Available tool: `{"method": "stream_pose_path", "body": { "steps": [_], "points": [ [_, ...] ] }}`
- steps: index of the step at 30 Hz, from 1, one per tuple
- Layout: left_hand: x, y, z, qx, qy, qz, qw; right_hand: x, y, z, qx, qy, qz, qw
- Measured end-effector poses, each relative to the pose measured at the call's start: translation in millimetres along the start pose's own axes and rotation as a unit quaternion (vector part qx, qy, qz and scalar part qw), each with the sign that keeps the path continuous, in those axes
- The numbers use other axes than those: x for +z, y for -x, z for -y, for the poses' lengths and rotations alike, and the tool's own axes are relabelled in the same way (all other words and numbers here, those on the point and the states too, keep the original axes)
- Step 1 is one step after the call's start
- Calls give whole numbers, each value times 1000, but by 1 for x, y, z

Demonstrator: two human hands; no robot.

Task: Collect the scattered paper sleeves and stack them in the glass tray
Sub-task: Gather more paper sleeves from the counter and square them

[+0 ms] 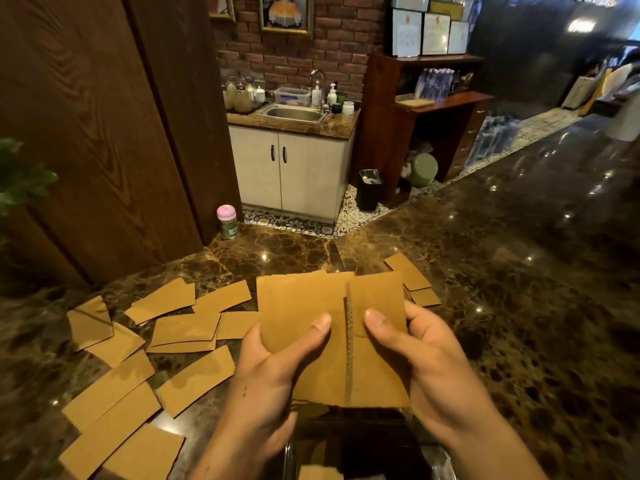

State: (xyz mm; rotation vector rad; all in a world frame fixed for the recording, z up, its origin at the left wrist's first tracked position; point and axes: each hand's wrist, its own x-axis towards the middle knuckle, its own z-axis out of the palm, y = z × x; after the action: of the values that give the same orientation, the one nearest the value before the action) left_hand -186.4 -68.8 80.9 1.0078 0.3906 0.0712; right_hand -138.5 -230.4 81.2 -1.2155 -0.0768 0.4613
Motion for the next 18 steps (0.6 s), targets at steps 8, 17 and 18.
{"method": "stream_pose_path", "body": {
  "steps": [8,17,18],
  "points": [
    [-3,3,0,5,-29,21,999,2,-2,2,-24,7,-22,999],
    [-5,2,4,30,8,-6,999,1,0,2,-36,50,-9,998],
    [-5,2,4,34,8,-4,999,0,0,1,-37,52,-10,998]
  ]
}}
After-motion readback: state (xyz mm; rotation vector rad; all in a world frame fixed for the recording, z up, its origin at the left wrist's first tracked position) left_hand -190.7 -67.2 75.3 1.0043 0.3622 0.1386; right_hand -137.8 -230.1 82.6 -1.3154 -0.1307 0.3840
